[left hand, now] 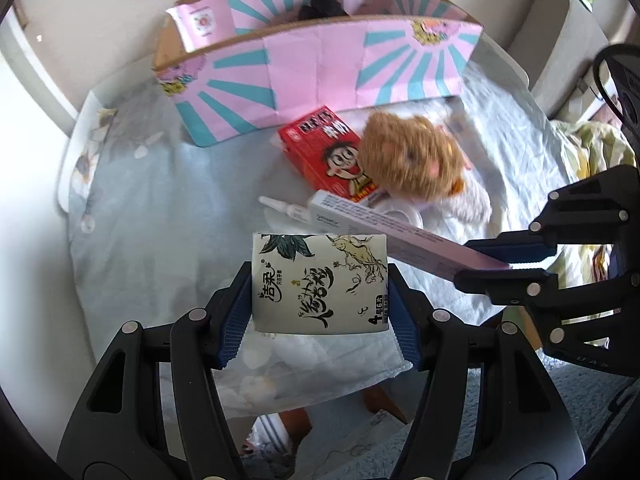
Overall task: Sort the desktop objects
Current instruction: 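Lift the tissue pack and pink box up over the cardboard box with both tools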
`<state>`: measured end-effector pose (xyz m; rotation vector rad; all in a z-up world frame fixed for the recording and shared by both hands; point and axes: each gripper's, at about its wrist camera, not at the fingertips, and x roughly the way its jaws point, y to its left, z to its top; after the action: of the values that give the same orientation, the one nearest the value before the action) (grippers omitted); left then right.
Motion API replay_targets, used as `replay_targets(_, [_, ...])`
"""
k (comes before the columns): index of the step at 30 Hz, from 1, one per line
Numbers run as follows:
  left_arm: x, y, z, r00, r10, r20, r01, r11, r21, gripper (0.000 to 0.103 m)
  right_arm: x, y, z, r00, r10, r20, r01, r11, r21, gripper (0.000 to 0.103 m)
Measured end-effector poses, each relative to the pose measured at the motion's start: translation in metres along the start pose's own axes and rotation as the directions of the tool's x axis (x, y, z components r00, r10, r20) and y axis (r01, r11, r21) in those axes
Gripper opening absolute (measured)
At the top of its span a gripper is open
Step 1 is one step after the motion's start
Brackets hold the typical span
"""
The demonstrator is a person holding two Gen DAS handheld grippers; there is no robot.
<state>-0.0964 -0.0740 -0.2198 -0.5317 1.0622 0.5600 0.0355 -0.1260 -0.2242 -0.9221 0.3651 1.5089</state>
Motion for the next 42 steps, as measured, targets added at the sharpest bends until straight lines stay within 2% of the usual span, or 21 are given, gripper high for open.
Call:
replay_targets(6, [-0.02, 0.02, -0.005, 1.0, 0.009, 0.02, -0.008, 0.999, -0.033, 0.06, -0.015, 0.007, -0.001, 0.999, 0.012, 0.047, -0.012, 1.0, 0.013, 0.012])
replay_targets(8, [-0.024, 0.022, -0.003, 0.999, 0.012, 0.03, -0.01, 0.999, -0.039, 0.06, -0.013, 0.014, 0.013, 0.998, 0.017, 0.068, -0.018, 1.0, 0.018, 0.012])
replay_targets(13, [-0.044, 0.031, 0.009, 0.996, 0.032, 0.078, -0.027, 0.998, -0.055, 0.06, -0.042, 0.011, 0.015, 0.99, 0.014, 0.14, -0.018, 1.0, 0.026, 0.012])
replay_targets(21, [-0.078, 0.04, 0.049, 0.982, 0.076, 0.171, -0.072, 0.997, -0.026, 0.06, -0.078, -0.006, 0.045, 0.965, -0.031, 0.261, 0.015, 0.998, 0.061, 0.012])
replay_targets(26, [-0.095, 0.041, 0.077, 0.968, 0.09, 0.233, -0.09, 0.996, -0.01, 0.06, -0.107, -0.021, 0.062, 0.944, -0.098, 0.316, 0.076, 0.994, 0.081, 0.012])
replay_targets(28, [-0.1, 0.039, 0.089, 0.962, 0.094, 0.255, -0.098, 0.995, 0.004, 0.06, -0.118, -0.027, 0.069, 0.929, -0.084, 0.361, 0.076, 0.996, 0.037, 0.012])
replay_targets(33, [-0.1, 0.034, 0.129, 0.947, 0.159, 0.277, -0.174, 0.984, 0.028, 0.06, -0.132, -0.049, 0.094, 0.913, -0.101, 0.396, 0.094, 0.995, 0.037, 0.013])
replay_targets(37, [-0.093, 0.037, 0.165, 0.95, 0.126, 0.284, -0.142, 0.989, 0.034, 0.06, -0.132, -0.07, 0.118, 0.916, -0.097, 0.39, 0.094, 0.995, 0.026, 0.013])
replay_targets(42, [-0.068, 0.042, 0.206, 0.965, 0.105, 0.239, -0.119, 0.992, 0.045, 0.06, -0.117, -0.094, 0.151, 0.941, -0.084, 0.328, 0.093, 0.996, -0.013, 0.013])
